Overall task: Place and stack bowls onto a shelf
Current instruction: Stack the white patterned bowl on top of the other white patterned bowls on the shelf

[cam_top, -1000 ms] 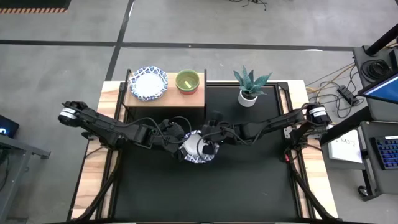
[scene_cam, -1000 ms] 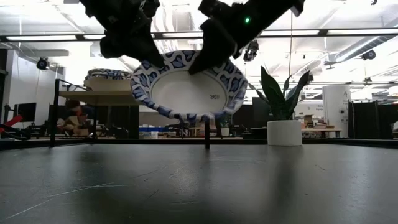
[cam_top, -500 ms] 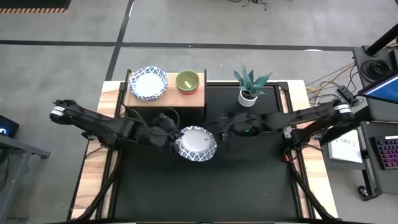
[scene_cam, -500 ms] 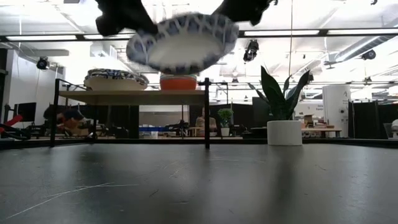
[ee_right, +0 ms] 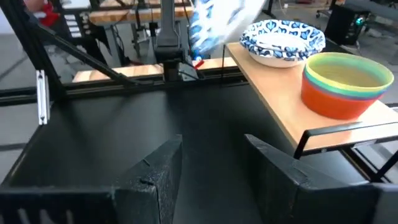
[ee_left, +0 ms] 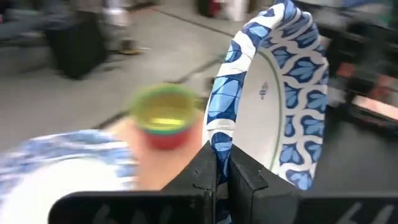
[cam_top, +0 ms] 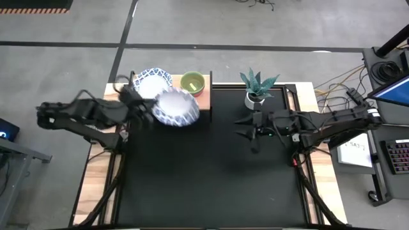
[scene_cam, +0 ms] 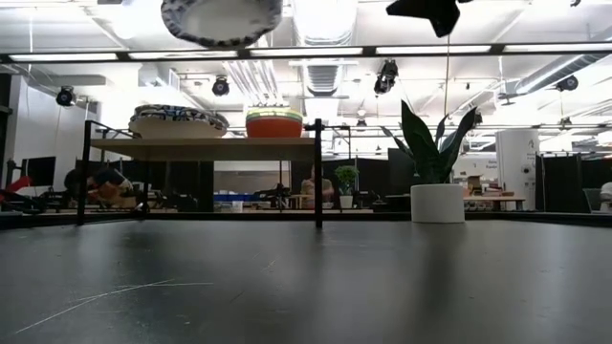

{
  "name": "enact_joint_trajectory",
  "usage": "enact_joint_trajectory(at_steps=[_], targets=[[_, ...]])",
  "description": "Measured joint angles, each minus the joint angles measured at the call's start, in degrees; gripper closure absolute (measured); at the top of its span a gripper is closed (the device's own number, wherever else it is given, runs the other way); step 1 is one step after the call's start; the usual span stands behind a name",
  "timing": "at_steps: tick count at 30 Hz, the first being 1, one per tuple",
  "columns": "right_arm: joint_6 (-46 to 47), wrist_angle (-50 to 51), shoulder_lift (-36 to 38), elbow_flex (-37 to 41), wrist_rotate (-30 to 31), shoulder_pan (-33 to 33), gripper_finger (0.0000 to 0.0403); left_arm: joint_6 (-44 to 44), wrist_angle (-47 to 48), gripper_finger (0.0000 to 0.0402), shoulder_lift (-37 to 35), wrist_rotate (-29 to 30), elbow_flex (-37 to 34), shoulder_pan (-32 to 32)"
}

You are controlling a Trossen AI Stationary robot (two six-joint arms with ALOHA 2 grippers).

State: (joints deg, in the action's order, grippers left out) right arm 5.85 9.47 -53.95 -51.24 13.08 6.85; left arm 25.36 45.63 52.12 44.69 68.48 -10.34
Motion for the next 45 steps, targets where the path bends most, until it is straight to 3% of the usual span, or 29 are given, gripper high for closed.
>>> enact_joint_trajectory(at_steps=[6, 12, 19, 30, 45], targets=[[0.8, -7.1, 0.9, 5.2, 0.0, 0.0, 0.0246, 3.4, 13.5, 0.0401, -2.3, 2.8, 7.1, 10.7], [1.0, -9.4, 0.5, 5.7, 0.0, 0.0, 0.0247, 4.1, 21.0, 0.0401, -2.4, 2.4, 9.2, 27.5], [1.9, -11.5, -0.6, 5.8, -0.1, 0.0, 0.0247, -1.4, 19.5, 0.0401, -1.3, -7.1, 7.7, 40.9], [2.7, -11.3, -1.3, 5.8, -0.1, 0.0, 0.0246, -2.4, 17.4, 0.0392, 0.9, -7.1, 6.3, 43.1], [3.2, -11.0, -1.4, 5.8, -0.1, 0.0, 0.0245, -3.5, 17.0, 0.0277, 1.1, -7.2, 6.4, 43.1]])
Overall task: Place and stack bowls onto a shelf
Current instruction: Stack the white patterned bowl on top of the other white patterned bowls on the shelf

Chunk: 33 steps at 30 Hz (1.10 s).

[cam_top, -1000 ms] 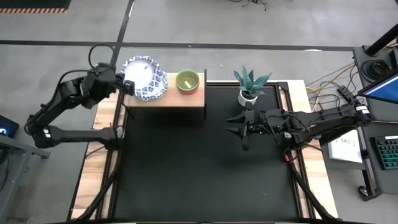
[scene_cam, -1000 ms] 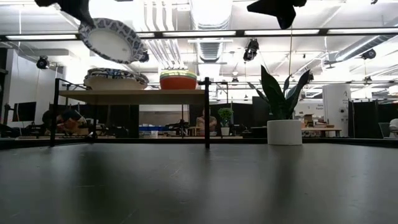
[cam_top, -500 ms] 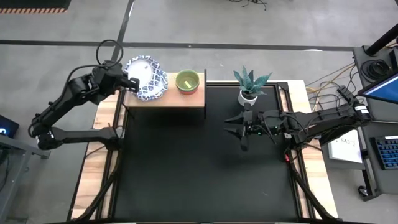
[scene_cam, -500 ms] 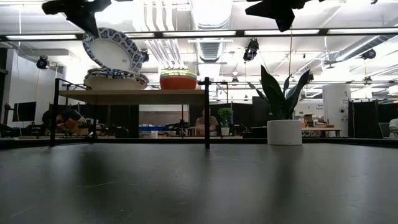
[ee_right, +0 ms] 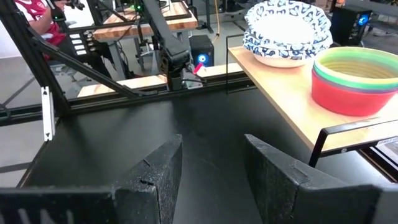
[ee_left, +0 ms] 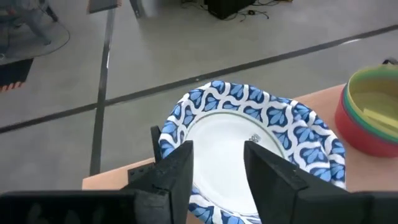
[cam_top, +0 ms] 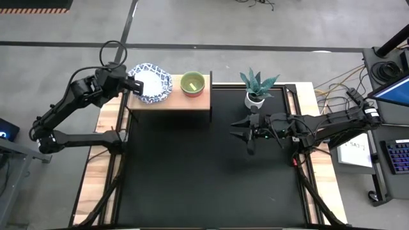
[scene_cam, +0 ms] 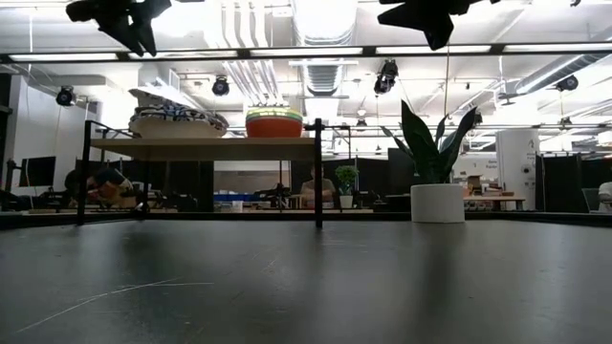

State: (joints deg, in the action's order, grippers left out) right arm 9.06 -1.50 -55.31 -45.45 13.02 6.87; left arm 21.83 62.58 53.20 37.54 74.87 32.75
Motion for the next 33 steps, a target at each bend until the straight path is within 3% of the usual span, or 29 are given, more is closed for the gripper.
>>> enact_joint_trajectory(at_steps=[6, 16, 23, 33], targets=[[0.0, 1.3, 0.0, 0.1, 0.0, 0.0, 0.0245, -2.0, 0.3, 0.027, -0.1, -0.6, -0.7, -0.1], [0.0, 1.2, -0.1, 0.2, 0.0, 0.0, 0.0245, 0.2, -0.5, 0.031, 0.3, 12.9, -9.0, 0.0], [0.2, 1.2, -0.1, 0.2, 0.0, 0.0, 0.0245, 1.7, -2.1, 0.0332, 0.4, 13.4, -14.2, 0.1], [0.8, 1.2, -0.1, 0.2, 0.0, 0.0, 0.0245, 4.2, -3.1, 0.0338, 1.4, 7.7, -16.8, 0.1]])
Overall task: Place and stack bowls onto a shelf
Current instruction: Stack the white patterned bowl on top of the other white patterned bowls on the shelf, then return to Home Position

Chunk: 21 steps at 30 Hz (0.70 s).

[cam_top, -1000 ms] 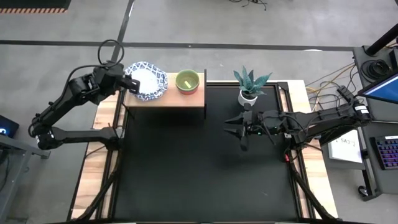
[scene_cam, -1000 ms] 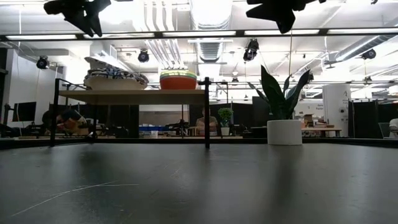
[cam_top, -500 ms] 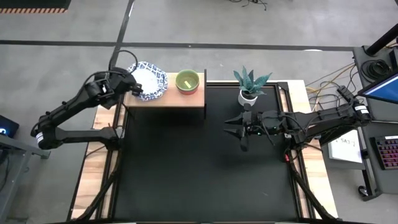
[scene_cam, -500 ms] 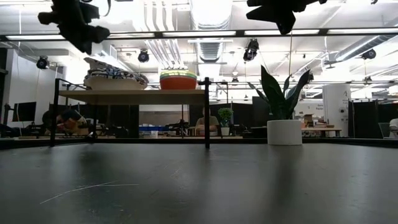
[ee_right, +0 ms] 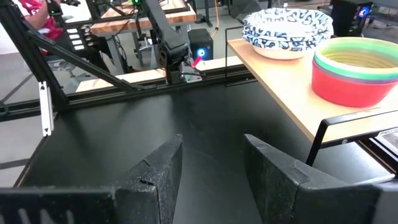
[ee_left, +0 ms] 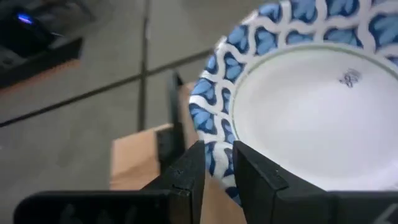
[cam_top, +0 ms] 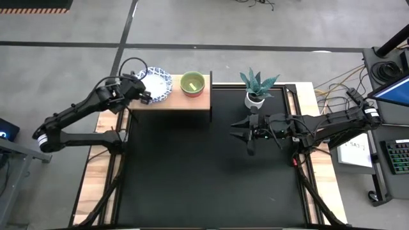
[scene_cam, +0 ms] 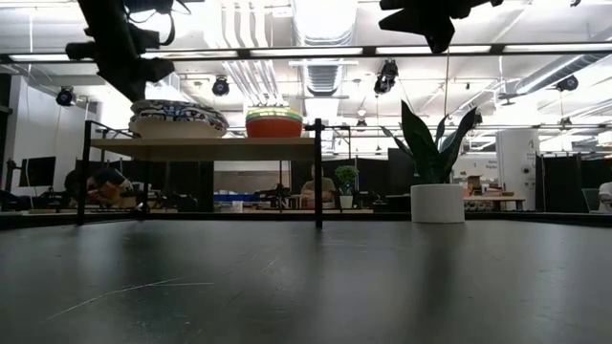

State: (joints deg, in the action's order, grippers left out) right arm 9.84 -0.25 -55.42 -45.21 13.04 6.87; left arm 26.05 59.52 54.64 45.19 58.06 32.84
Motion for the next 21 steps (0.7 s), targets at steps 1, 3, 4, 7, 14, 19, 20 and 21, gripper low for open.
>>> enact_joint_trajectory(at_steps=[1, 3, 4, 7, 14, 19, 20, 21], targets=[[0.1, 0.0, 0.0, 0.0, 0.0, 0.0, 0.0245, 0.0, -0.3, 0.0338, 0.2, -1.5, -0.2, 0.0], [0.2, 0.0, 0.0, 0.1, 0.0, 0.0, 0.0245, 0.1, -1.6, 0.0338, 0.6, -3.7, -0.7, 0.0], [0.1, 0.0, 0.0, 0.2, 0.0, 0.0, 0.0245, 0.1, -2.4, 0.0338, 0.7, -4.4, -0.9, 0.0], [0.2, 0.0, 0.0, 0.4, 0.0, 0.0, 0.0245, 0.1, -3.2, 0.0338, 1.2, -4.7, -1.0, -0.2], [-4.7, -1.4, 0.0, 1.9, 0.0, 0.1, 0.0246, 2.1, -3.4, 0.0338, -0.1, -7.3, -1.2, -6.1], [-8.4, -7.1, 0.1, 5.3, 0.0, 0.1, 0.0246, 2.9, -3.5, 0.0338, -1.4, -7.3, -1.2, -18.3], [-8.8, -8.2, 0.2, 6.1, 0.0, 0.1, 0.0246, 3.3, -3.6, 0.0338, -1.5, -7.3, -1.2, -21.3], [-9.2, -9.1, 0.2, 6.9, 0.0, 0.1, 0.0246, 3.6, -3.7, 0.0338, -1.5, -7.3, -1.2, -24.6]])
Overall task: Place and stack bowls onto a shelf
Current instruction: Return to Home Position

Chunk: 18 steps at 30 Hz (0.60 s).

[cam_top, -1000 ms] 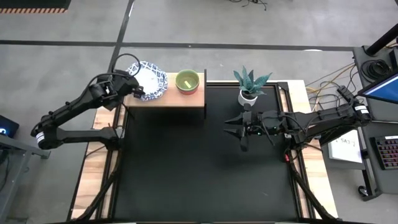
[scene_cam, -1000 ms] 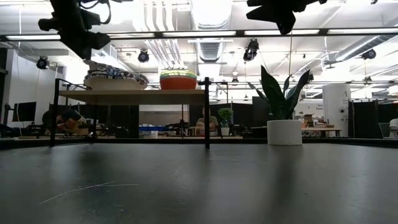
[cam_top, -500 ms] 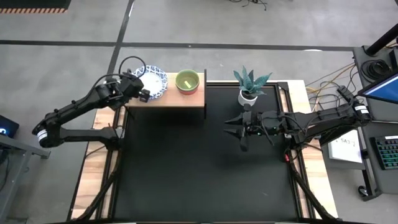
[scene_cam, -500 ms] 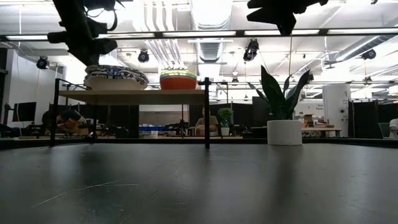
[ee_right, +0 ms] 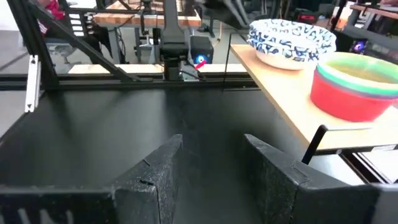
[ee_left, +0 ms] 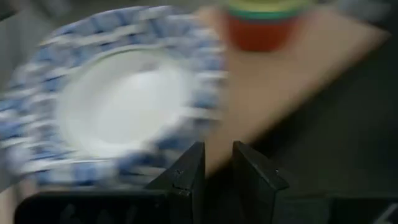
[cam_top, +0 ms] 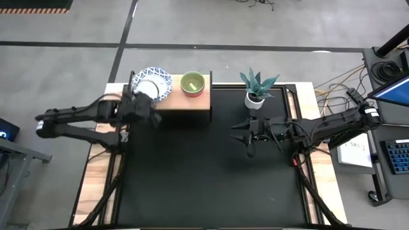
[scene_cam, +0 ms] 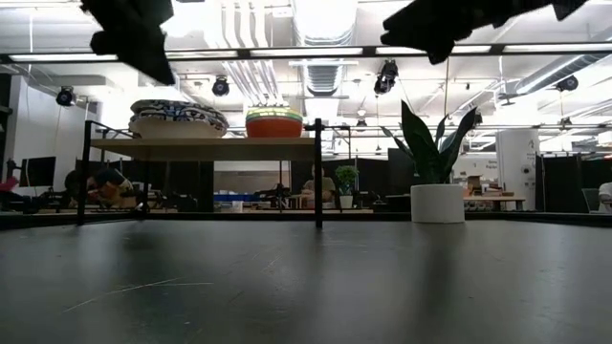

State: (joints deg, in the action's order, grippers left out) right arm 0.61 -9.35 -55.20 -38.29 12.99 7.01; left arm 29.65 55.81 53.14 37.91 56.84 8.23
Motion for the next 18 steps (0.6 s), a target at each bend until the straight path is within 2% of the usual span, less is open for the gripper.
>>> enact_joint_trajectory(at_steps=[3, 6, 11, 15, 18], targets=[[-0.5, -2.4, 0.1, 2.3, -0.4, 0.0, 0.0246, 0.8, -1.3, 0.0338, 0.1, 0.4, -0.2, -10.3], [-0.6, -3.5, 0.1, 4.0, -3.5, 0.0, 0.0246, 0.6, -4.8, 0.0338, 0.1, 1.8, -1.4, -20.4], [-1.0, -3.7, 0.7, 5.5, -7.1, 0.0, 0.0248, -5.3, -17.3, 0.0338, 0.1, 2.1, -7.3, -36.4], [-1.7, -3.7, 1.1, 6.4, -8.4, 0.0, 0.0248, -9.3, -31.7, 0.0338, 0.0, 2.1, -14.8, -44.8], [-2.9, -3.8, 1.3, 7.0, -10.8, 0.0, 0.025, -9.7, -41.9, 0.0338, -0.1, 2.0, -20.6, -47.0]])
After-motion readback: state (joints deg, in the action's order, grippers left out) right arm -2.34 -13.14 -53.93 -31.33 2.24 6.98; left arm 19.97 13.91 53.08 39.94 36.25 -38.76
